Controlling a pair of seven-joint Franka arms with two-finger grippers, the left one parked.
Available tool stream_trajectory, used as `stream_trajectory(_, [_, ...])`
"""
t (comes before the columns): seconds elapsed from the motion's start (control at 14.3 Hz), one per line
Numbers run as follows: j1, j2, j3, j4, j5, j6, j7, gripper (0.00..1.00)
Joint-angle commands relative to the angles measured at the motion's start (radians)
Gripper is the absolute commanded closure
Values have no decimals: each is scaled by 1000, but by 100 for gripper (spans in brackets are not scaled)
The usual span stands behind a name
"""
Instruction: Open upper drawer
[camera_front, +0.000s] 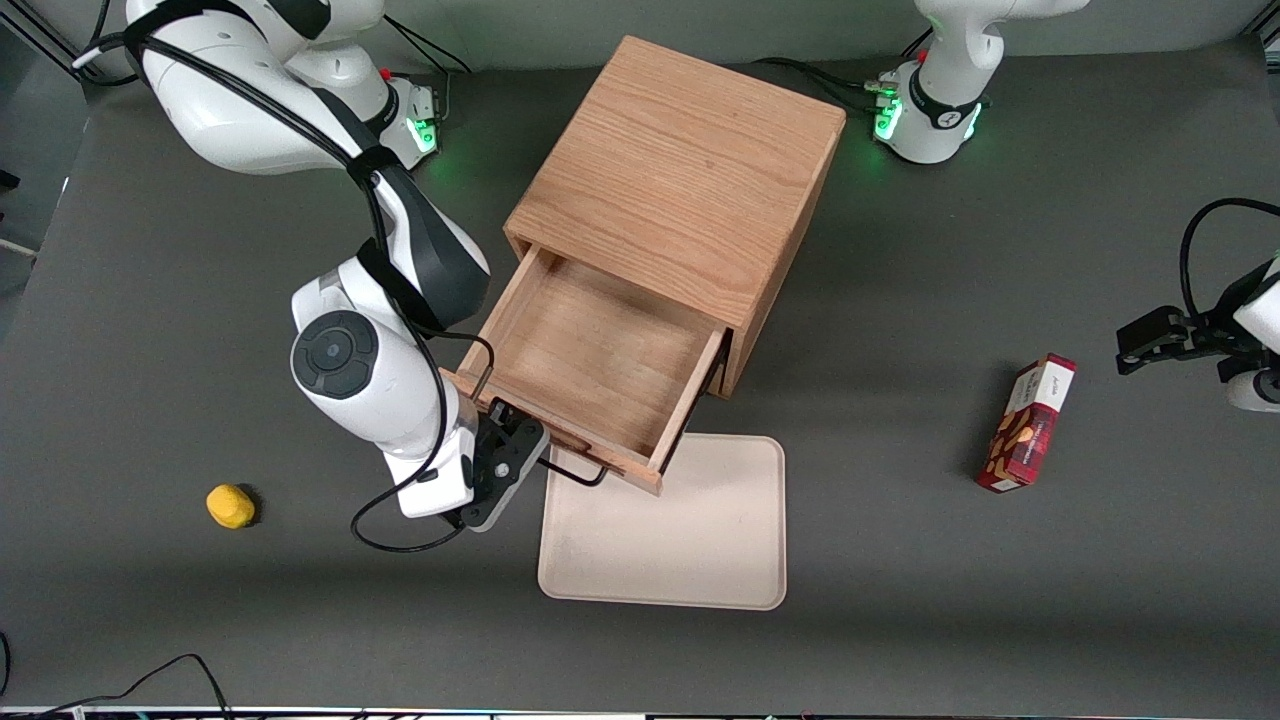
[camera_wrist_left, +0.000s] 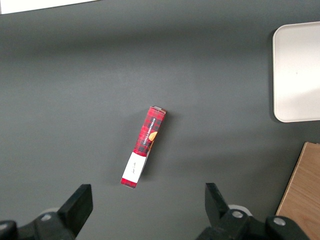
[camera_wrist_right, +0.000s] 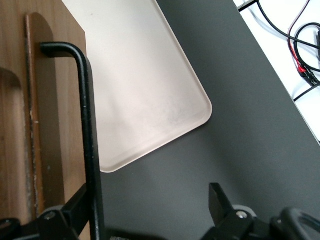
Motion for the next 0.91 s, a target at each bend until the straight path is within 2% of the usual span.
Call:
stream_trajectory(0.0, [18, 4, 16, 40, 2, 7, 110, 0])
stream_trajectory(0.14, [12, -19, 46, 32, 95, 2, 210, 0])
stream_trajectory(0.28, [10, -39, 48, 28, 150, -17, 242, 0])
stream_trajectory(0.63, [-30, -82, 46, 31, 253, -97, 336, 0])
stream_trajectory(0.84, [-45, -171, 36, 26, 258, -195, 506, 0])
